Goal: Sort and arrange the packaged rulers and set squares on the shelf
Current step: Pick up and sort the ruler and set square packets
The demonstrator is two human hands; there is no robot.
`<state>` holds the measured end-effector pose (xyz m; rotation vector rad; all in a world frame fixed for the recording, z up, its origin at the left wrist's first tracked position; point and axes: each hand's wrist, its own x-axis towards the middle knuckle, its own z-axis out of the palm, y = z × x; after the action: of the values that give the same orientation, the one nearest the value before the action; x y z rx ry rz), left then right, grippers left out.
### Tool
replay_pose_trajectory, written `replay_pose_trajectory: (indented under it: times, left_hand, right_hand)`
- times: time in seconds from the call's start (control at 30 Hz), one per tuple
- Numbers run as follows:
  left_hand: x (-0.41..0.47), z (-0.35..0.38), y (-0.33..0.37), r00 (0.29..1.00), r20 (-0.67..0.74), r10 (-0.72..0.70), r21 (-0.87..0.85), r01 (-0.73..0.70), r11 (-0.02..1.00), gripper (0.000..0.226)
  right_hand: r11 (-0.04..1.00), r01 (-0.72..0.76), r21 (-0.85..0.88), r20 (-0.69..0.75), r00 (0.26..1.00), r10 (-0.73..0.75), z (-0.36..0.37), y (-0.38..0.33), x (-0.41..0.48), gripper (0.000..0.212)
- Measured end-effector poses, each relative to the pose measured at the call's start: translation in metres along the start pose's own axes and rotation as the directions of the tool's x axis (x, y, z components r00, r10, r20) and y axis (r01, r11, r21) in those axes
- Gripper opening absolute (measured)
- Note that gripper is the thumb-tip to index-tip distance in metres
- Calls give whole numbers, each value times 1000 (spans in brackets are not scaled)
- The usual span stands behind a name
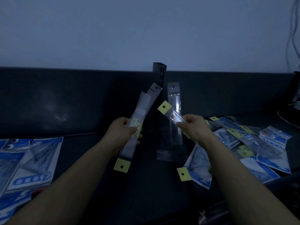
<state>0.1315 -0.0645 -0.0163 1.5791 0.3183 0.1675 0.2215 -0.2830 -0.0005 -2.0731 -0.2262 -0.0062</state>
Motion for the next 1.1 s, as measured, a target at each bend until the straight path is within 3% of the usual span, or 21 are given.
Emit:
replay_pose_trajectory:
  times: [0.13,0.27,0.5,0.67,0.97,1.1]
  left_hand:
    - [-9,-6,1,999,-40,13,-44,-15,999,16]
    - [-21,-23,2,988,-145,53,-54,-61,997,13]
    - [-62,-88,2,945,-319,74,-112,-115,987,11]
    - [-106,-158,-5,906,-418,64,-110,-120,987,9]
    - [-222,-318,-17,794,-608,10,-118,-103,988,13]
    - [-273,-386,-28,713,-700,26,-26,-61,998,13]
  right_hand:
    - [989,146,-11,-37,989,-147,4,-23,0,19]
    - [975,222,-4,28,975,-222,25,-50,-2,20]
    - [966,236,106,174,952,-252,96,-92,-29,32]
    - [953,232,196,282,917,-282,164,-132,-65,27]
    - [934,184,306,469,825,-316,314,-225,-166,28]
    - [928,148,342,561,761,-327,373,-260,-219,21]
